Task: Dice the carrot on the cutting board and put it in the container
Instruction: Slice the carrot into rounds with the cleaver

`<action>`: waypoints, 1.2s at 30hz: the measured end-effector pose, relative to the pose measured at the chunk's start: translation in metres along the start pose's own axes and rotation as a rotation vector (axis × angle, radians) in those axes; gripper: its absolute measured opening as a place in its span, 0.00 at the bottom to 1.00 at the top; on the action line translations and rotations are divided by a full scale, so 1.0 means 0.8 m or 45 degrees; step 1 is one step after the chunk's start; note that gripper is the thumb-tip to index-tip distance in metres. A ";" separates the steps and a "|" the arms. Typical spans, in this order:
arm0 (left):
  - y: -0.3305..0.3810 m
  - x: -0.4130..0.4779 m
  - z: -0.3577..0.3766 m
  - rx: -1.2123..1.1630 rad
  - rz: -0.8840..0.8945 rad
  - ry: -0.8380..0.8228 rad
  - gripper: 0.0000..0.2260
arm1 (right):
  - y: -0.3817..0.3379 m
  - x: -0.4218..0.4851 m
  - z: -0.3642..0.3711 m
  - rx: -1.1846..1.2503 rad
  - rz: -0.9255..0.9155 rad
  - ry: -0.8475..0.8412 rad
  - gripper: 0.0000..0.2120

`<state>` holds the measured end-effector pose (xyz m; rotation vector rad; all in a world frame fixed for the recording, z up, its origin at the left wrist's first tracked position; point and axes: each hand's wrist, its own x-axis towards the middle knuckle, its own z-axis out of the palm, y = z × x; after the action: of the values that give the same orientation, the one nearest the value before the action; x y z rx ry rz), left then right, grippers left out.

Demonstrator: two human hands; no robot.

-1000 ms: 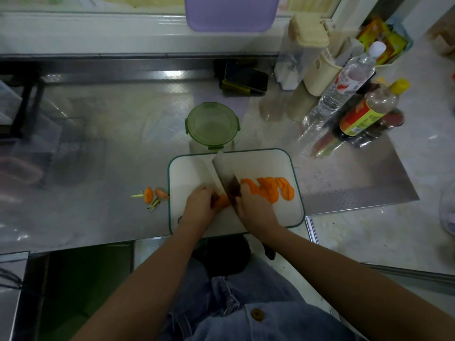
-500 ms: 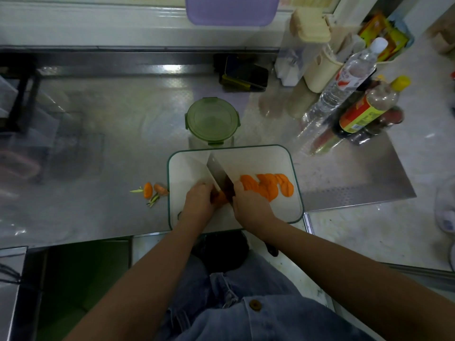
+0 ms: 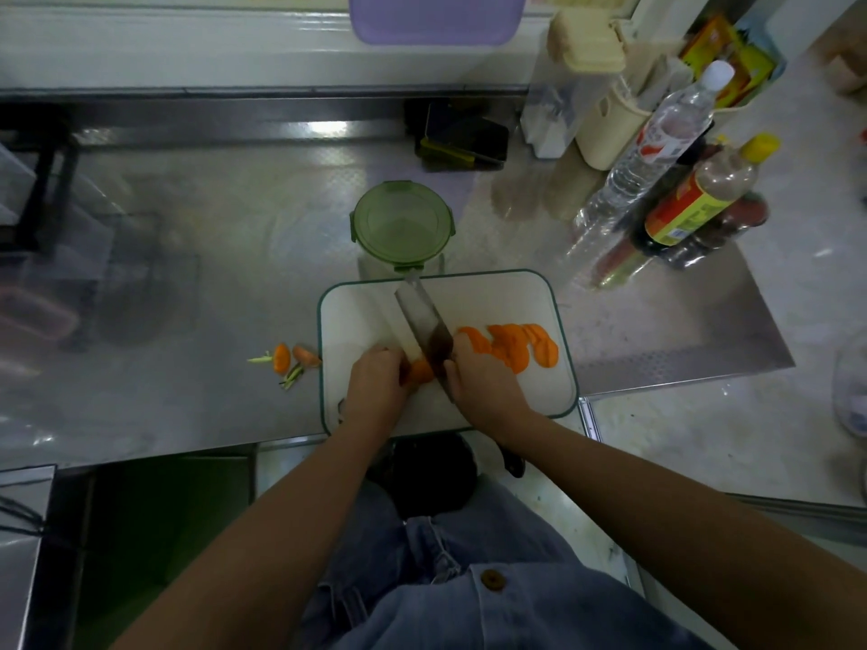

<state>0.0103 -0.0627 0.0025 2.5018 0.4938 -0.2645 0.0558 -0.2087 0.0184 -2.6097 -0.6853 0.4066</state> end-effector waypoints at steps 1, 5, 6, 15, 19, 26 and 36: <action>0.000 0.000 0.000 -0.006 -0.002 0.005 0.08 | 0.000 -0.001 -0.001 -0.040 -0.022 -0.017 0.11; 0.000 0.000 0.000 -0.006 -0.015 0.010 0.08 | -0.005 -0.003 -0.001 -0.182 -0.042 -0.089 0.10; 0.000 0.000 -0.001 -0.001 -0.021 0.003 0.08 | -0.006 -0.003 -0.001 -0.182 -0.036 -0.105 0.09; 0.001 0.002 -0.002 0.013 -0.004 -0.013 0.11 | -0.013 0.000 0.011 -0.246 -0.014 -0.167 0.09; 0.000 0.003 -0.002 0.020 -0.012 -0.007 0.13 | -0.009 0.002 0.018 -0.234 -0.009 -0.133 0.08; -0.002 0.001 0.000 0.043 -0.063 0.005 0.10 | -0.001 0.006 -0.002 -0.140 -0.016 -0.054 0.12; -0.005 0.003 0.002 0.039 -0.059 0.005 0.07 | -0.011 0.000 -0.003 -0.228 -0.032 -0.204 0.10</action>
<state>0.0108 -0.0604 -0.0016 2.5234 0.5535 -0.2874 0.0527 -0.2024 0.0245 -2.7542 -0.8419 0.5760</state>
